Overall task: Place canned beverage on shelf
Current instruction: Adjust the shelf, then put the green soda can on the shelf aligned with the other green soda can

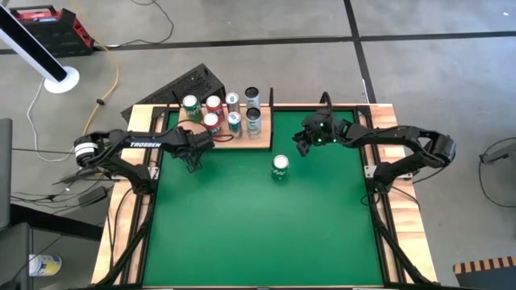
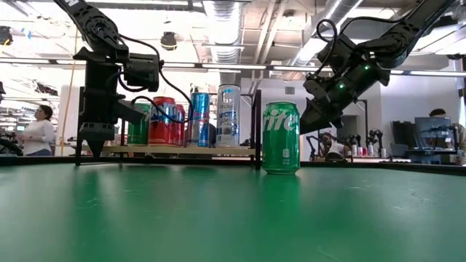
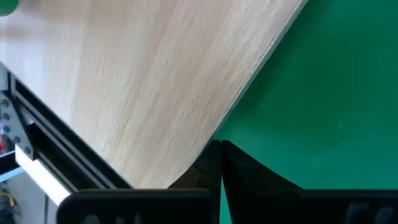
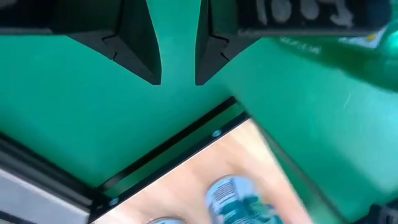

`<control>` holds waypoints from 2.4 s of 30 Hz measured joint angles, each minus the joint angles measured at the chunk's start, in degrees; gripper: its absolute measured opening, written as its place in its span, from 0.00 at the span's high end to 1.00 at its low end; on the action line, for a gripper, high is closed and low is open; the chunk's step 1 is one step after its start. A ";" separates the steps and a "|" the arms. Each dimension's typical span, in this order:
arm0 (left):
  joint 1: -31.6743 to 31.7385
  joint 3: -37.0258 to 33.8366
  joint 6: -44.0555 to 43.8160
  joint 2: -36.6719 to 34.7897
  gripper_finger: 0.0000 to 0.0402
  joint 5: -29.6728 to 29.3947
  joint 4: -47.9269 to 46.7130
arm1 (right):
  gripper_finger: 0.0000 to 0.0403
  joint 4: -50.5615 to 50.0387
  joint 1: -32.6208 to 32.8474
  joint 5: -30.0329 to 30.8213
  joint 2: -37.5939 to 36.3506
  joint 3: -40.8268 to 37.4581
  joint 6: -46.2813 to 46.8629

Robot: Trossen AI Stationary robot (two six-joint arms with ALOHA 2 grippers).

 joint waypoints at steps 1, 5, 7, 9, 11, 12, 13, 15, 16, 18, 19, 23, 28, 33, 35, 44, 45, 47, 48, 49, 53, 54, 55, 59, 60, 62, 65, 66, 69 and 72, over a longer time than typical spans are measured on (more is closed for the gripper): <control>-0.01 0.00 0.57 -0.01 1.00 0.67 0.07 | 0.70 -0.24 0.42 -0.36 0.00 0.00 0.00; -1.57 0.02 1.61 -0.03 1.00 3.79 0.22 | 0.70 -2.91 2.15 -1.02 0.00 0.00 0.52; -2.79 0.07 2.04 -0.03 1.00 6.00 0.19 | 0.70 -5.08 3.20 -1.02 0.00 0.00 1.60; -4.36 0.28 3.29 -0.03 1.00 9.44 0.19 | 0.70 -7.14 4.41 -1.00 0.00 -0.02 3.12; -6.63 0.89 4.60 -0.03 1.00 13.78 0.13 | 0.70 -8.13 6.31 -0.86 0.02 -0.02 4.68; -7.89 1.29 5.11 -0.03 1.00 15.59 0.32 | 0.70 -8.25 7.58 -0.20 0.02 -0.02 5.34; -9.27 1.63 5.73 -0.03 1.00 17.12 0.86 | 0.70 -8.23 9.07 1.01 0.02 -0.02 6.14; -12.03 1.95 7.76 -0.40 1.00 20.71 3.98 | 0.70 -8.23 12.37 4.90 0.02 -0.02 6.42; -13.41 1.95 9.41 -0.70 1.00 23.00 6.45 | 0.70 -8.23 14.12 7.56 0.02 -0.02 6.46; -16.05 1.92 13.30 -1.28 1.00 27.84 13.35 | 0.70 -7.75 17.98 13.30 0.02 -0.24 6.64; -17.21 1.64 15.40 -1.47 1.00 30.15 18.15 | 0.70 -7.01 19.78 16.13 0.02 -0.64 6.92; -20.61 0.33 23.51 -1.56 1.00 40.86 35.67 | 0.70 0.64 24.78 23.97 0.02 -4.68 9.56; -21.91 -0.68 25.35 -0.79 1.00 42.62 54.36 | 0.70 13.23 26.34 32.40 1.39 -12.48 15.15; -21.91 -0.74 28.39 -0.26 0.96 39.67 60.18 | 0.70 32.17 29.00 35.37 6.17 -18.52 15.58; -21.91 -0.76 29.42 -0.23 0.91 39.37 60.18 | 0.70 37.91 30.08 35.50 9.61 -19.37 15.15; -21.97 -0.76 29.88 -0.21 0.61 37.00 60.44 | 0.70 58.14 31.42 35.61 28.26 -18.35 11.58; -21.97 -0.76 29.88 -0.23 0.58 36.39 60.36 | 0.70 60.32 31.20 34.39 30.26 -17.74 10.09; -21.95 -0.76 29.86 -0.23 0.54 35.10 60.14 | 0.70 64.06 30.71 31.54 33.82 -16.38 7.57; -21.95 -0.76 29.85 -0.23 0.53 34.39 60.10 | 0.70 65.59 30.51 30.02 35.32 -15.67 6.48; -21.95 -0.76 29.78 -0.23 0.51 33.47 60.13 | 0.70 66.87 30.28 28.19 36.87 -14.73 5.46; -21.83 -0.76 27.03 -0.23 0.46 30.16 59.69 | 0.70 70.57 29.31 21.13 41.37 -11.12 1.17; -21.73 -0.76 26.15 -0.23 0.45 29.94 59.57 | 0.70 70.92 29.10 18.96 42.07 -10.26 0.56; -21.50 -0.76 25.20 -0.23 0.43 30.06 59.27 | 0.70 70.92 28.89 17.35 42.64 -9.38 0.15; -20.81 -0.76 23.33 -0.23 0.38 34.51 58.88 | 0.70 70.29 28.48 11.56 44.60 -4.80 -0.68; -20.71 -0.76 23.28 -0.23 0.37 35.57 58.89 | 0.70 69.93 28.47 10.30 44.95 -3.58 -1.10; -20.61 -0.76 22.78 -0.23 0.35 35.89 58.92 | 0.70 69.49 28.52 7.75 45.76 -1.38 -1.92; -20.46 -0.76 21.71 -0.23 0.34 37.40 59.39 | 0.70 66.36 28.55 4.45 45.81 1.62 -1.63; -20.44 -0.76 21.24 -0.23 0.34 38.99 59.72 | 0.70 64.69 28.56 3.92 45.78 2.69 -2.00; -20.61 -0.75 19.81 0.64 0.34 43.65 63.31 | 0.70 59.69 28.57 3.30 45.51 5.30 -2.68; -20.81 -0.74 17.34 1.96 0.34 44.67 66.87 | 0.70 56.04 28.73 3.28 45.42 7.34 -2.71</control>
